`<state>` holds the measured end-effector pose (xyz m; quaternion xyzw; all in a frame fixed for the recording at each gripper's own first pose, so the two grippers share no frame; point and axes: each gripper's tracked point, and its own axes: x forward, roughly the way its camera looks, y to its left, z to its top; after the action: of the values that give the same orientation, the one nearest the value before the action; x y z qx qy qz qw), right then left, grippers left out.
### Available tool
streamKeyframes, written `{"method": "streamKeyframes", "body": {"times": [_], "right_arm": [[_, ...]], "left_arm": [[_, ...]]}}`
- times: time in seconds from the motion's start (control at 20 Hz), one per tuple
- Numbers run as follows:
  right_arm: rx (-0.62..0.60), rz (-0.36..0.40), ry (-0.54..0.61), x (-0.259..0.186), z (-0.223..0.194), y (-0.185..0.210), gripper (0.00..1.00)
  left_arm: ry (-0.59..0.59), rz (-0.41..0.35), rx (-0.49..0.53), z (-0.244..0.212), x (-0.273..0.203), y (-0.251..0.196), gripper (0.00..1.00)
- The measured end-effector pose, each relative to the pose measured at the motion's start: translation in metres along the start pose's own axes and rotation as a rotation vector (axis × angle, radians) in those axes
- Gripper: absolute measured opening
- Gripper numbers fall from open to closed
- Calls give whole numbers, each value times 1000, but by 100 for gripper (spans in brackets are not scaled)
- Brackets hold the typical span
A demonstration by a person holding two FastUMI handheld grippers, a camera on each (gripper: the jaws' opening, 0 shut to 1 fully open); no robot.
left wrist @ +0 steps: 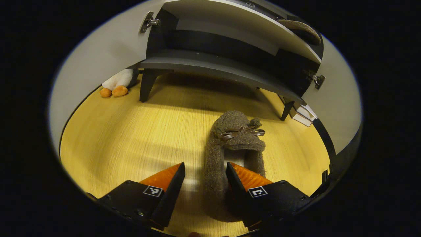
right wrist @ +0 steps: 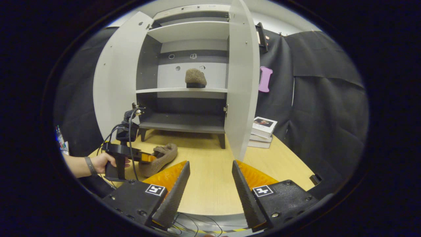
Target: Grab one shoe with the right hand and put it into the shoe cabinet, grab the other shoe with the left hand and put it into the shoe cabinet; then close the right door with the right hand and the left door with the left hand.
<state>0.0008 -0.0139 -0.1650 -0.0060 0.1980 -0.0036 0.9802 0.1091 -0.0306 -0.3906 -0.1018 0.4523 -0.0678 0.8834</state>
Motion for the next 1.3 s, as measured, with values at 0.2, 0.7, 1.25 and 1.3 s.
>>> {"method": "streamKeyframes", "body": {"times": [0.2, 0.7, 1.25, 1.3], "right_arm": [[-6, 2, 14, 3, -4, -4, 82], [-28, 67, 2, 12, 0, 9, 87], [-45, 116, -25, 15, 6, 25, 87], [-45, 115, -29, 14, 6, 24, 87]], "left_arm": [[-33, -30, -28, 0, 0, -13, 36], [-171, 50, 63, 17, -53, -19, 2], [-551, 126, -40, 218, -201, -83, 3], [-568, 129, -41, 243, -204, -86, 3]]}}
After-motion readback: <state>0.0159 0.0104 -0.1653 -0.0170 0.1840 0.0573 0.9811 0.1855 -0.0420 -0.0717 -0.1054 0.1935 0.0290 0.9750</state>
